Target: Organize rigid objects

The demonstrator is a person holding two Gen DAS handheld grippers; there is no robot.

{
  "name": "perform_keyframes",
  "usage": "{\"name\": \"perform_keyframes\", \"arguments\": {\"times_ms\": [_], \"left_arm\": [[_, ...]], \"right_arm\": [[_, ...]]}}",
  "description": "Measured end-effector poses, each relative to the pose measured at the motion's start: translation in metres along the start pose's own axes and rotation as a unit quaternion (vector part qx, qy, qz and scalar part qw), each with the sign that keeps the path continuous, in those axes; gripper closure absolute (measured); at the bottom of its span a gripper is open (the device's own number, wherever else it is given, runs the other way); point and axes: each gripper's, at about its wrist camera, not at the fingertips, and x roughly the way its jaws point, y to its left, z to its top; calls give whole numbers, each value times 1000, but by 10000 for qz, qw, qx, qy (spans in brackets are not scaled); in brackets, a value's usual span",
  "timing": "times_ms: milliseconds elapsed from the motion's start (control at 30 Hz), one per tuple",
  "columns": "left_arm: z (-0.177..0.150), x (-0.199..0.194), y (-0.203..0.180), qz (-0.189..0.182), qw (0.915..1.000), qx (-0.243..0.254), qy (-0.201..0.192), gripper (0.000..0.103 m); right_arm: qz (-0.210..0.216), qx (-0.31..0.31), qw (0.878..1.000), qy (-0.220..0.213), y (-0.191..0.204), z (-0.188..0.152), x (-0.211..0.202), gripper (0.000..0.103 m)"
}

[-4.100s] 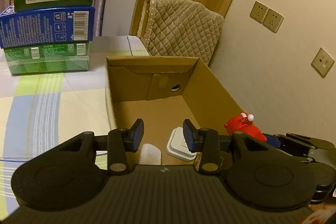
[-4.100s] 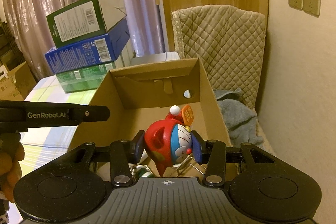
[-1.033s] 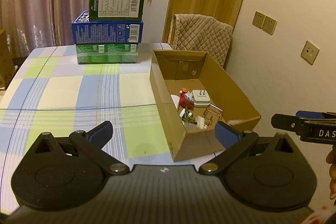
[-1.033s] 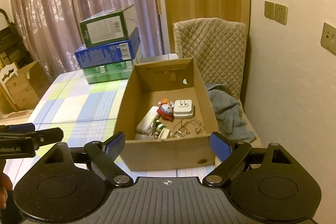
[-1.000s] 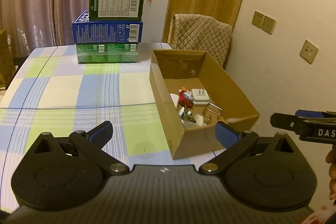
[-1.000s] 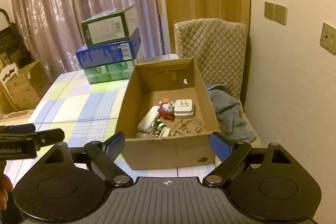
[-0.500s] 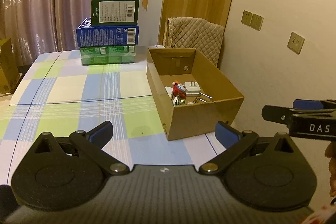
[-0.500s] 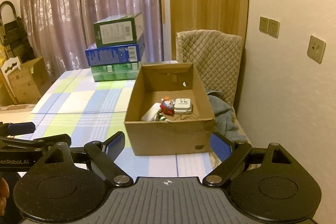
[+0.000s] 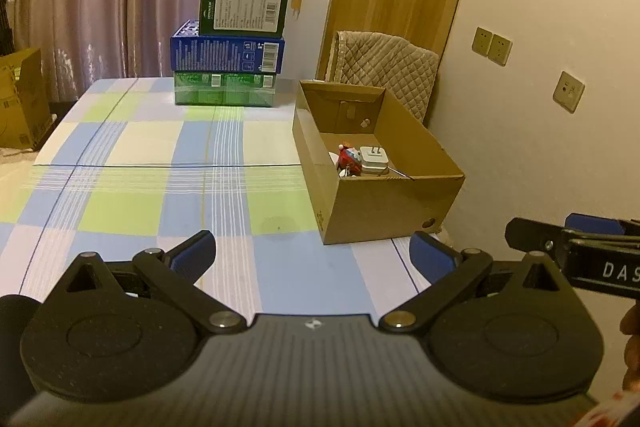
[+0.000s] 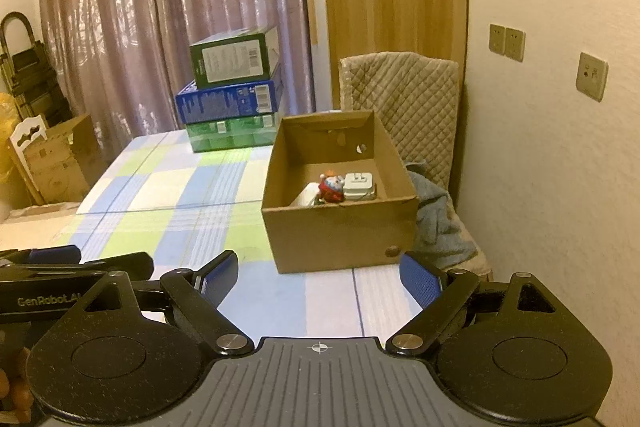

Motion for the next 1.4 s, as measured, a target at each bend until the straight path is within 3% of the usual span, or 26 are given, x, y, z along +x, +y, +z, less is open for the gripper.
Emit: {"name": "perform_keyframes", "arguments": {"times_ms": [667,1400], "left_arm": [[-12,-20,1,119,9995,233,-160,1],[-19,-12,9,126,9998,173,0,1]], "right_arm": [[-60,-123,9999,54,13,-18,-8,18],[-38,-121,9998,134,19,-24,2,18]]}}
